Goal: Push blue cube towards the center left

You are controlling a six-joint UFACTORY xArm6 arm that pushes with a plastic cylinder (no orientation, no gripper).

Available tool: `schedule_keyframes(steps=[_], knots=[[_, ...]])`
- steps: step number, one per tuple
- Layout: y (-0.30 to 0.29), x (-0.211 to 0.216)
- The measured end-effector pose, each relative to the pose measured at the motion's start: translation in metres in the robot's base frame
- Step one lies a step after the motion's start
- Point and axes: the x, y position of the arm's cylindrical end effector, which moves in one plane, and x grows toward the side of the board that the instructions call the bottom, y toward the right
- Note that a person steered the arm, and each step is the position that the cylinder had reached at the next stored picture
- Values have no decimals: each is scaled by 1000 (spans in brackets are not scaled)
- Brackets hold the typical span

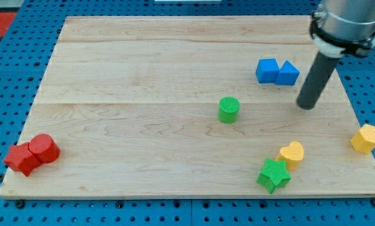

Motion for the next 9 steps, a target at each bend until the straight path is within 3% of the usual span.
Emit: schedule_keyframes(steps=[2, 3, 4, 6, 9], knots=[[49, -47], [-6, -86], [-45, -84], [-9, -60], [-109, -80]])
